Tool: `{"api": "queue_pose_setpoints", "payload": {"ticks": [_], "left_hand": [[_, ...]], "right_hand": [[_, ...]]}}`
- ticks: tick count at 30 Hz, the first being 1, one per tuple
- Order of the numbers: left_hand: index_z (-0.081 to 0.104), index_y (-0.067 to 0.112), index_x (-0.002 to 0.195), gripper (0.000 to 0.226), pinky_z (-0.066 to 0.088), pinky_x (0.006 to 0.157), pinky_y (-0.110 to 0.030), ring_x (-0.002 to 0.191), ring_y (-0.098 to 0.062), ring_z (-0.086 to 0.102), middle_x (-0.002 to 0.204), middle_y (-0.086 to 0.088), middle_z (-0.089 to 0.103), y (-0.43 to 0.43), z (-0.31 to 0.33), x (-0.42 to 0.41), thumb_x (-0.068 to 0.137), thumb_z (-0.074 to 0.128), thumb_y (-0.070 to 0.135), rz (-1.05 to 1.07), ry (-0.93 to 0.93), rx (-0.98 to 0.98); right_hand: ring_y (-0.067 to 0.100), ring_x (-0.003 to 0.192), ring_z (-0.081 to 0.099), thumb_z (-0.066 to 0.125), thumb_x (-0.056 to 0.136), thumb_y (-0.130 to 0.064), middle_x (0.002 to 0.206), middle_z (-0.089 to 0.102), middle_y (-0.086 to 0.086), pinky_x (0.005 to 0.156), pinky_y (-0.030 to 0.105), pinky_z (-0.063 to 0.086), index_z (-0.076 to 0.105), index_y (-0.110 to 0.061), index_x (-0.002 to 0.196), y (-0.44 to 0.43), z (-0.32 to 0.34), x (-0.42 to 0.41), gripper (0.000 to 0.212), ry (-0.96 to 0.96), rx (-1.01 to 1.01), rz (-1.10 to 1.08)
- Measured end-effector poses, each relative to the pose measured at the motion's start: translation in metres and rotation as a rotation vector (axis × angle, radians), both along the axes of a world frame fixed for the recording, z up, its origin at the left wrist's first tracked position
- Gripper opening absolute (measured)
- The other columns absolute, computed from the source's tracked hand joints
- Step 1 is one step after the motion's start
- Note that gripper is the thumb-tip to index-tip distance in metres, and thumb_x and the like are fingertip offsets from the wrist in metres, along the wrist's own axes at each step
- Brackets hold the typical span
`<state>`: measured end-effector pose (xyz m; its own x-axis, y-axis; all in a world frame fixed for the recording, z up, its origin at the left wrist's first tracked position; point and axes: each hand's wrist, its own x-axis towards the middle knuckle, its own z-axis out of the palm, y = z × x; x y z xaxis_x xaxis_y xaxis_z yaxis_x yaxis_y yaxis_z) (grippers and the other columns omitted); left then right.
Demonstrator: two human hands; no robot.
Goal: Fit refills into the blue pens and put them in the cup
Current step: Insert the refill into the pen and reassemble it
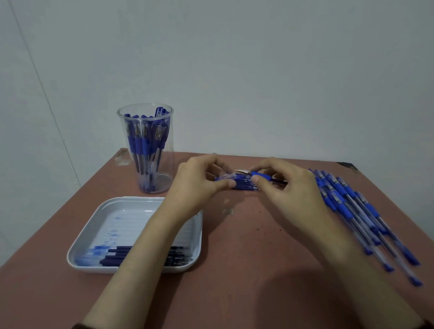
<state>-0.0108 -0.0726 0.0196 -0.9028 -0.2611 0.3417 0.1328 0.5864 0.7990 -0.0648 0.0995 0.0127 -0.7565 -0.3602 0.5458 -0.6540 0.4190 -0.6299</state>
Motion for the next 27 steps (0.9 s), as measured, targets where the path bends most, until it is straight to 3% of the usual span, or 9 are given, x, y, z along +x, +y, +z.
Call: {"api": "queue_pose_setpoints", "payload": {"ticks": [10,14,16,20,23,27], "left_hand": [[0.068,0.026,0.082,0.016,0.051,0.065,-0.017,0.068,-0.007,0.061,0.080,0.002,0.070,-0.0014,0.0008,-0.0006,0.074,0.079,0.017,0.011,0.011,0.019],[0.072,0.026,0.084,0.015,0.044,0.061,-0.009,0.062,0.003,0.058,0.073,0.012,0.068,0.0012,0.0012,0.0012,0.074,0.079,0.019,-0.044,0.005,0.013],[0.072,0.026,0.083,0.015,0.044,0.060,-0.010,0.061,0.004,0.057,0.072,0.010,0.069,0.0039,0.0005,0.0017,0.072,0.080,0.021,-0.070,-0.002,0.029],[0.074,0.023,0.084,0.016,0.054,0.071,-0.024,0.073,-0.015,0.067,0.077,0.001,0.073,0.0035,0.0018,0.0024,0.070,0.082,0.020,-0.074,-0.002,0.078],[0.075,0.021,0.084,0.017,0.056,0.073,-0.028,0.072,-0.016,0.069,0.076,0.001,0.073,0.0023,0.0035,0.0033,0.069,0.082,0.020,-0.095,0.003,0.077],[0.075,0.021,0.084,0.017,0.057,0.074,-0.029,0.073,-0.016,0.069,0.076,0.000,0.073,0.0035,0.0037,0.0030,0.069,0.082,0.019,-0.088,0.000,0.076]], "right_hand": [[0.008,0.076,0.061,0.067,0.082,-0.021,0.078,0.067,-0.014,0.073,0.038,0.052,0.069,-0.031,0.083,0.0014,0.0022,0.0010,0.010,0.038,0.034,-0.042],[0.009,0.082,0.061,0.067,0.083,-0.019,0.084,0.067,-0.012,0.076,0.040,0.051,0.071,-0.032,0.086,0.0008,0.0011,0.0000,0.014,0.058,0.086,0.002],[0.007,0.086,0.061,0.067,0.084,-0.014,0.088,0.067,-0.012,0.079,0.034,0.051,0.073,-0.029,0.092,-0.0011,0.0010,0.0016,0.018,0.039,0.089,0.042],[0.003,0.086,0.064,0.066,0.086,-0.011,0.088,0.069,-0.014,0.078,0.020,0.050,0.070,-0.031,0.089,-0.0012,0.0039,0.0035,0.020,-0.051,0.033,0.076],[-0.002,0.082,0.065,0.067,0.086,-0.010,0.083,0.070,-0.017,0.072,0.010,0.047,0.071,-0.029,0.086,0.0000,0.0054,0.0033,0.019,-0.096,-0.007,0.100],[-0.006,0.079,0.064,0.069,0.085,-0.008,0.075,0.068,-0.023,0.070,0.007,0.046,0.070,-0.034,0.079,0.0006,0.0093,0.0046,0.027,-0.111,-0.008,0.145]]}}
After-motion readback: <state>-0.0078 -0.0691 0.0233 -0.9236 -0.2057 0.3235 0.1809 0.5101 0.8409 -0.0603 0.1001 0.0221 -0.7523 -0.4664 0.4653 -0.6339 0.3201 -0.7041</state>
